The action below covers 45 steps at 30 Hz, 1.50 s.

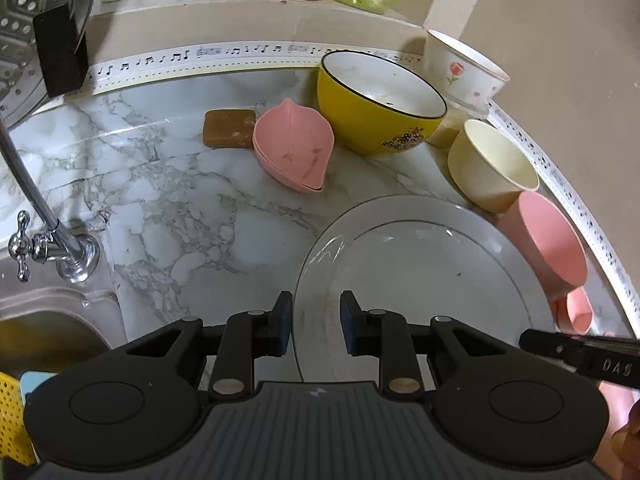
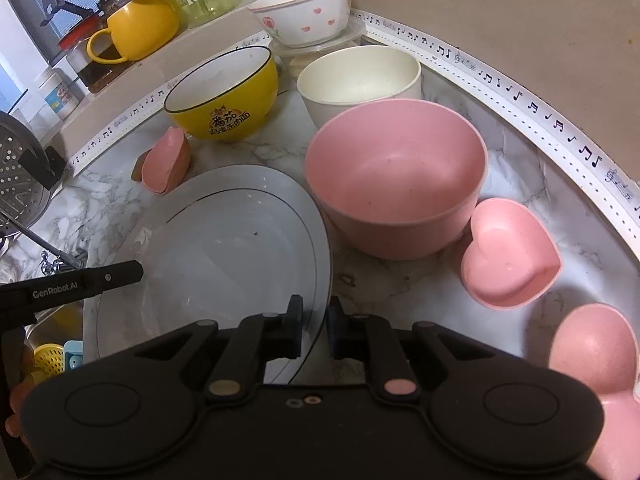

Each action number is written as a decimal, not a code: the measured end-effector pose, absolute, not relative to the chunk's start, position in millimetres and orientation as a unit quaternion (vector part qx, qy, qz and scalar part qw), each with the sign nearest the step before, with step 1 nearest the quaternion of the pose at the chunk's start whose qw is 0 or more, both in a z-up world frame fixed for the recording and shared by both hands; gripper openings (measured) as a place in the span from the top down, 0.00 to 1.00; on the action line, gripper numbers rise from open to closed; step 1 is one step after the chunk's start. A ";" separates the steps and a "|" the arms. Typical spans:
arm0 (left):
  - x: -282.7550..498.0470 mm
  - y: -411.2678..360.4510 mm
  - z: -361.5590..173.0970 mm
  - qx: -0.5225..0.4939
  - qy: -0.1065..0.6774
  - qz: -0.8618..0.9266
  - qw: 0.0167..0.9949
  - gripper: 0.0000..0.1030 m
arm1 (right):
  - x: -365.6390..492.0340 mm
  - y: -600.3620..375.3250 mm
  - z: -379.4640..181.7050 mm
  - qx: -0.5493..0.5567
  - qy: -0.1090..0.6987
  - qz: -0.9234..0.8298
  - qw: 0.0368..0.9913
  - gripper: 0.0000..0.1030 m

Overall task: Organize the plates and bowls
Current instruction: 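Close both grippers on the rim of the large gold-rimmed white plate, then lift the white plate with both grippers and carry it toward the stove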

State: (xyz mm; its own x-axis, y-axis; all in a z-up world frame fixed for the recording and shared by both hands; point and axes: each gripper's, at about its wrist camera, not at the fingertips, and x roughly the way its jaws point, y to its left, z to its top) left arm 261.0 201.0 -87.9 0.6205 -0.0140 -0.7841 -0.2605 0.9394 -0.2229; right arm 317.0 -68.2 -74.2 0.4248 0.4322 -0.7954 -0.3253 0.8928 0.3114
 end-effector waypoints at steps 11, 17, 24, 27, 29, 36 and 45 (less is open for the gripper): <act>263.9 209.7 -98.5 -0.195 0.456 0.037 0.868 0.77 | 319.3 -72.6 -79.6 0.067 0.492 0.231 0.837 0.89; 261.6 212.3 -98.1 -0.208 0.453 0.041 0.866 0.81 | 318.2 -72.0 -77.8 0.059 0.487 0.232 0.840 0.89; 250.1 208.8 -92.0 -0.209 0.441 0.027 0.873 0.82 | 313.9 -78.9 -69.0 0.057 0.475 0.239 0.845 0.89; 243.7 207.6 -87.3 -0.209 0.438 0.021 0.874 0.82 | 310.4 -81.7 -64.1 0.059 0.473 0.243 0.845 0.89; 239.9 206.5 -83.7 -0.212 0.435 0.014 0.875 0.82 | 307.8 -84.4 -61.8 0.060 0.474 0.242 0.844 0.90; 227.3 194.5 -69.5 -0.199 0.424 0.004 0.884 0.82 | 293.3 -95.9 -54.1 0.067 0.467 0.243 0.848 0.89; 211.4 169.1 -45.1 -0.184 0.413 -0.026 0.892 0.82 | 265.3 -127.9 -33.9 0.079 0.450 0.226 0.860 0.89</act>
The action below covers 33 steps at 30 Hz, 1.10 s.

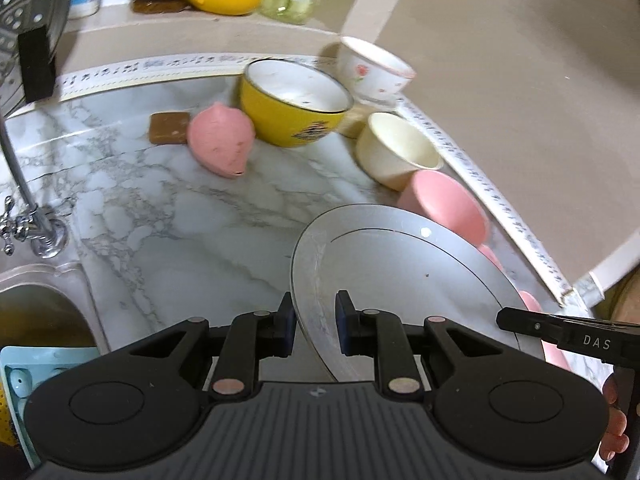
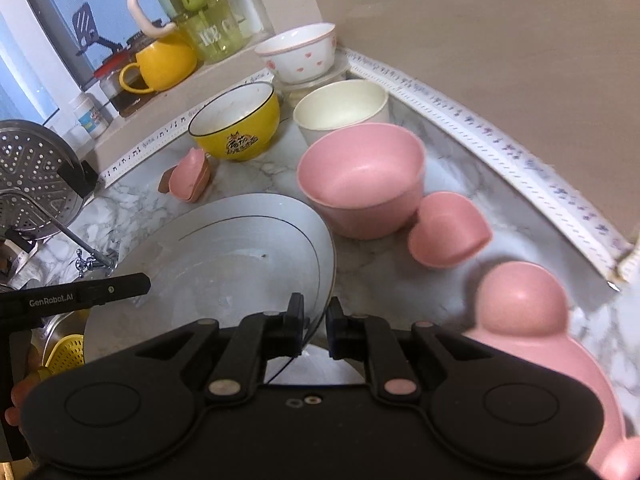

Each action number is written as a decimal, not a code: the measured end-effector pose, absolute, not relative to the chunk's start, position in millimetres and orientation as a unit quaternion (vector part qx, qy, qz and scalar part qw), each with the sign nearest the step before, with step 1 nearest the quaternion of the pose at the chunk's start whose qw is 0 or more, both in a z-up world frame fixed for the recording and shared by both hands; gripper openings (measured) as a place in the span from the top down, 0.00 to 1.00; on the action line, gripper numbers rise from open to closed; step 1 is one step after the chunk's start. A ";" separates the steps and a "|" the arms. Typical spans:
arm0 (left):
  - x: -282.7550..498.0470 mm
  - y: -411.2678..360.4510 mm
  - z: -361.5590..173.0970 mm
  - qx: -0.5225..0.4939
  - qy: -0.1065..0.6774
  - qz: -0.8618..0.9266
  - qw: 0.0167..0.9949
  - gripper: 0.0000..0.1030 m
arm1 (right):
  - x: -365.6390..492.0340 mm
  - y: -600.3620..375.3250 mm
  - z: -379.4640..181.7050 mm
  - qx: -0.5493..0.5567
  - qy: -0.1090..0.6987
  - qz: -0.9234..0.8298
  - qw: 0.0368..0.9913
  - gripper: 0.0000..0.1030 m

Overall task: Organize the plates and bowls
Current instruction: 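Lift the white plate with both grippers and carry it toward the stove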

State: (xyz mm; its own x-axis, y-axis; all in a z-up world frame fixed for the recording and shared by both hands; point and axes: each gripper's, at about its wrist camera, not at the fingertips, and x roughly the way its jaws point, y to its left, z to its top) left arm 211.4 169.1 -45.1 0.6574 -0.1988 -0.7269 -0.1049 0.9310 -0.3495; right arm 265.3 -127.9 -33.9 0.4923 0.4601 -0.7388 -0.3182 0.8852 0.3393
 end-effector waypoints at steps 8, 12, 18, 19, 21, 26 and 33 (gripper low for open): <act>197.2 131.1 -23.7 -0.164 0.405 -0.080 0.896 0.81 | 223.6 -172.5 -13.8 0.095 0.424 0.185 0.882 0.89; 190.2 107.3 -13.5 -0.153 0.400 -0.114 0.896 0.81 | 199.8 -199.3 -6.9 0.111 0.413 0.159 0.890 0.89; 179.9 61.5 -3.8 -0.127 0.396 -0.165 0.894 0.81 | 160.9 -242.4 -1.9 0.136 0.399 0.114 0.900 0.89; 178.5 53.3 -2.7 -0.124 0.395 -0.172 0.894 0.81 | 154.3 -250.2 -1.4 0.139 0.396 0.107 0.901 0.89; 174.6 34.2 -1.3 -0.115 0.394 -0.191 0.892 0.81 | 140.9 -267.1 -1.0 0.144 0.392 0.092 0.904 0.89; 169.1 -12.6 -3.3 -0.095 0.399 -0.233 0.882 0.81 | 106.3 -313.1 -7.9 0.166 0.386 0.051 0.906 0.89; 154.3 -85.5 -16.7 -0.073 0.412 -0.288 0.861 0.81 | 55.7 -377.2 -21.3 0.184 0.383 -0.004 0.905 0.89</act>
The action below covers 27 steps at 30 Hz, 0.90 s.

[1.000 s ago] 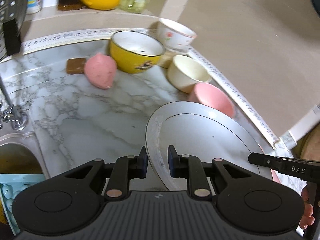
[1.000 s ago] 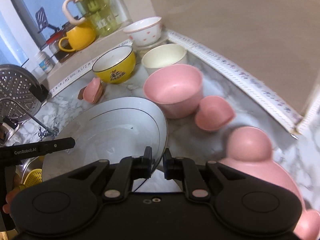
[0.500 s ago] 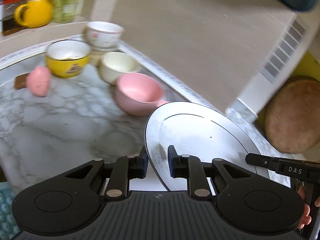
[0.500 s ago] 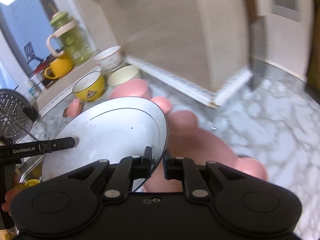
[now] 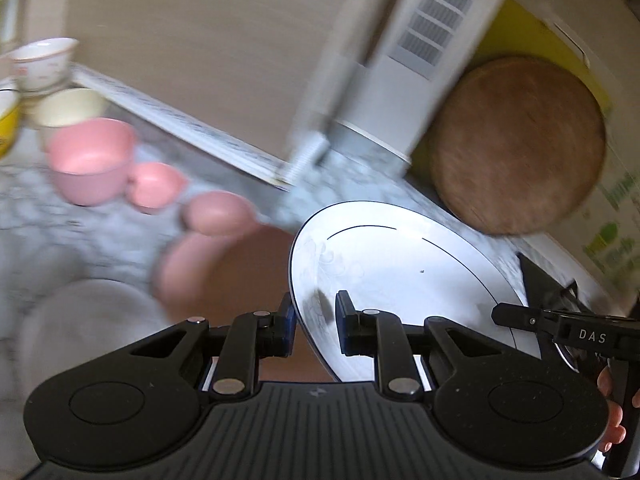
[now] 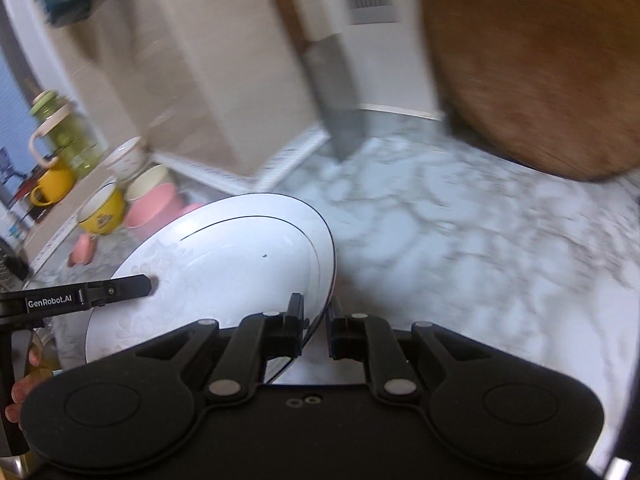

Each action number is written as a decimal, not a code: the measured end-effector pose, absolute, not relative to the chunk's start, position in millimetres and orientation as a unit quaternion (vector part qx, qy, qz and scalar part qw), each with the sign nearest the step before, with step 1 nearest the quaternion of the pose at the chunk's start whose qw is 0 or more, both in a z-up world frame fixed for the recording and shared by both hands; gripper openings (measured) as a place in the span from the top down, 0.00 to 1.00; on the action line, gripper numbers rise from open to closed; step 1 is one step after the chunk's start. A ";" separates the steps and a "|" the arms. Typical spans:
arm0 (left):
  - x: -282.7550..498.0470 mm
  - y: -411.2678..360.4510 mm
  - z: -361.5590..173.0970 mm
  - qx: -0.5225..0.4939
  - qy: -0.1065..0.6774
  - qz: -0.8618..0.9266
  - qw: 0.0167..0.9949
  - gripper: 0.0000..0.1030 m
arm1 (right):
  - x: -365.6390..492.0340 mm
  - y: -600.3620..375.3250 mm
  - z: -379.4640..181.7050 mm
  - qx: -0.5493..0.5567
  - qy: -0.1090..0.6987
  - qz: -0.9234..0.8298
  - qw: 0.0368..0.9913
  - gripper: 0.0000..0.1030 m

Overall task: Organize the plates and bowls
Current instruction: 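Lift the white plate with both grippers and carry it toward the stove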

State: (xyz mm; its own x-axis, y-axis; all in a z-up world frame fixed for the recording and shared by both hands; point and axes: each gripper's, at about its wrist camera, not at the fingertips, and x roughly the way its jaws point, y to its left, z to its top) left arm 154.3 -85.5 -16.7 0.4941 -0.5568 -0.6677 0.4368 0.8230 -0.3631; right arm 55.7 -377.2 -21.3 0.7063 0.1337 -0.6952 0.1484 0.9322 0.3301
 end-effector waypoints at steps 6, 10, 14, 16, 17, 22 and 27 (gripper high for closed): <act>137.3 -144.7 -34.3 -0.056 0.431 -0.321 0.842 0.81 | 16.9 -425.7 -37.3 0.195 0.387 -0.043 0.900 0.89; 126.6 -172.8 -48.7 -0.051 0.451 -0.334 0.826 0.81 | -2.7 -451.5 -49.4 0.205 0.394 -0.059 0.894 0.89; 117.9 -195.7 -60.8 -0.037 0.459 -0.340 0.820 0.81 | -17.5 -469.2 -62.8 0.212 0.399 -0.067 0.889 0.89; 114.4 -203.3 -65.4 -0.033 0.463 -0.341 0.817 0.81 | -22.7 -476.8 -70.2 0.220 0.403 -0.069 0.886 0.89; 112.2 -205.6 -67.7 -0.032 0.466 -0.342 0.816 0.81 | -25.8 -480.2 -73.4 0.222 0.404 -0.070 0.885 0.89; 106.7 -221.4 -80.0 -0.022 0.476 -0.345 0.809 0.81 | -36.4 -492.3 -86.4 0.232 0.412 -0.076 0.878 0.89; 101.0 -233.6 -85.1 -0.011 0.478 -0.350 0.805 0.81 | -44.2 -499.8 -95.6 0.239 0.416 -0.080 0.874 0.89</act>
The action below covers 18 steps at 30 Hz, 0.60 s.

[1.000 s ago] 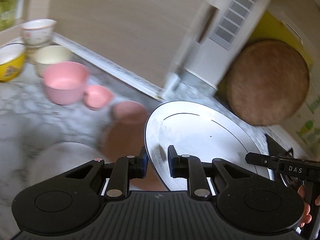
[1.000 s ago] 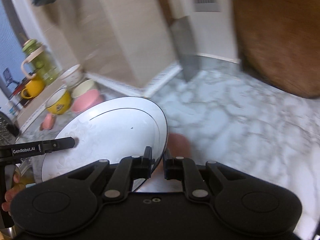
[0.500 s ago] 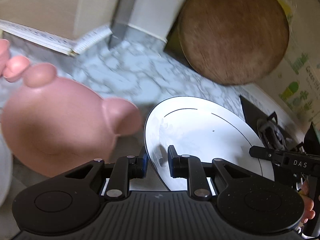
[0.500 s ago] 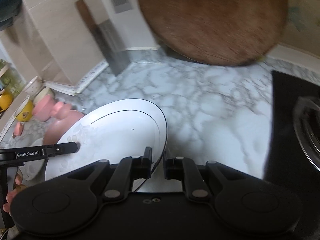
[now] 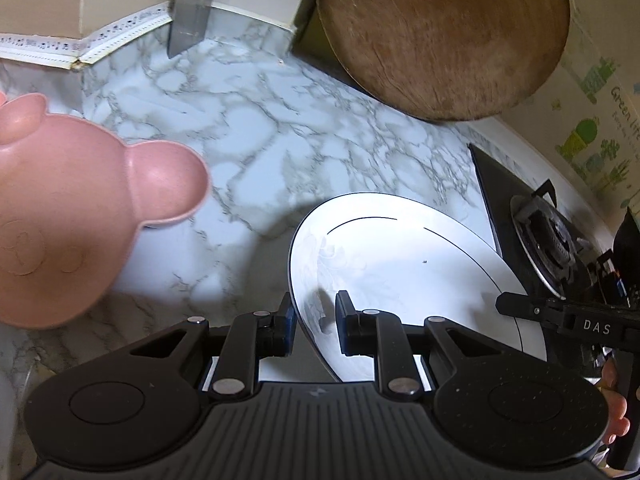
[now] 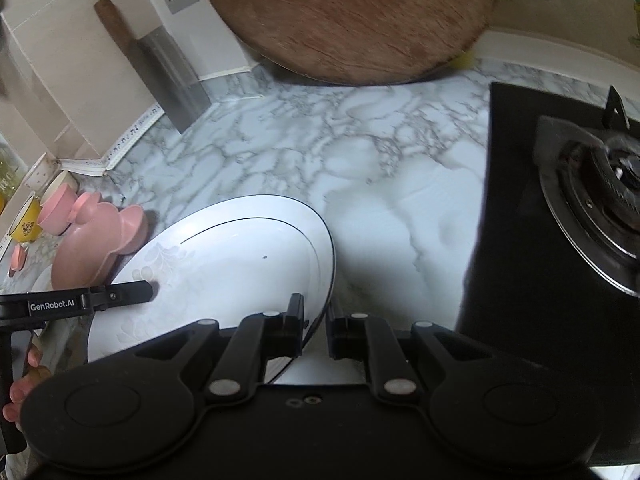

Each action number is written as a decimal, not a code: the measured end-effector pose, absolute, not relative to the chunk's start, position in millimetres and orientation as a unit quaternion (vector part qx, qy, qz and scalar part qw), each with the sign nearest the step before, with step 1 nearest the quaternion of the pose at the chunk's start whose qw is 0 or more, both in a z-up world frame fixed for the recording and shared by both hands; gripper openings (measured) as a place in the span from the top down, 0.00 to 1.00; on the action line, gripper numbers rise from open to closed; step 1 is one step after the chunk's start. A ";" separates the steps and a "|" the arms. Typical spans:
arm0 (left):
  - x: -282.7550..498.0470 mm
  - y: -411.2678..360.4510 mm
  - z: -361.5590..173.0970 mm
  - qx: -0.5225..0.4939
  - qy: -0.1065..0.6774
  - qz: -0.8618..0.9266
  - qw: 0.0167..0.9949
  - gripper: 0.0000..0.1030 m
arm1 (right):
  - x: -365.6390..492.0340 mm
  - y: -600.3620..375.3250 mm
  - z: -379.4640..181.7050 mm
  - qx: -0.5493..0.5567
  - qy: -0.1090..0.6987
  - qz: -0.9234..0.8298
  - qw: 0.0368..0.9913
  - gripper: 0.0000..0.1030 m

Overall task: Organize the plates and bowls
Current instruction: 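Lift the white plate with both grippers and carry it toward the stove, then lower the white plate onto the counter by the stove and open both grippers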

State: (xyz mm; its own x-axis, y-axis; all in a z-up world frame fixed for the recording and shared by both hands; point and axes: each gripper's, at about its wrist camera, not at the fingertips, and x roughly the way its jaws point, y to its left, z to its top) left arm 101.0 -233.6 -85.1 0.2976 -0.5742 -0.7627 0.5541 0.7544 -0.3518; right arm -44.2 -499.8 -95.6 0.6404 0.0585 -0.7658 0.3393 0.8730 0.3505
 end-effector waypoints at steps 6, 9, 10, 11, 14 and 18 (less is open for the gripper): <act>98.3 -237.0 -92.7 -0.006 0.485 -0.351 0.801 0.81 | -46.2 -502.7 -103.2 0.246 0.421 -0.083 0.869 0.89; 98.2 -234.9 -97.2 -0.012 0.493 -0.353 0.795 0.82 | -47.2 -502.7 -106.0 0.248 0.423 -0.082 0.867 0.90; 97.6 -234.4 -98.5 -0.013 0.496 -0.354 0.793 0.82 | -47.5 -502.9 -107.6 0.249 0.425 -0.082 0.866 0.90; 96.6 -234.8 -100.0 -0.011 0.496 -0.354 0.793 0.82 | -47.7 -503.2 -109.7 0.252 0.428 -0.084 0.864 0.90; 92.9 -236.2 -104.1 -0.003 0.500 -0.353 0.791 0.82 | -47.1 -504.1 -115.9 0.260 0.436 -0.089 0.857 0.90; 91.1 -236.3 -103.6 -0.001 0.495 -0.358 0.792 0.82 | -48.9 -504.1 -119.2 0.265 0.436 -0.092 0.855 0.89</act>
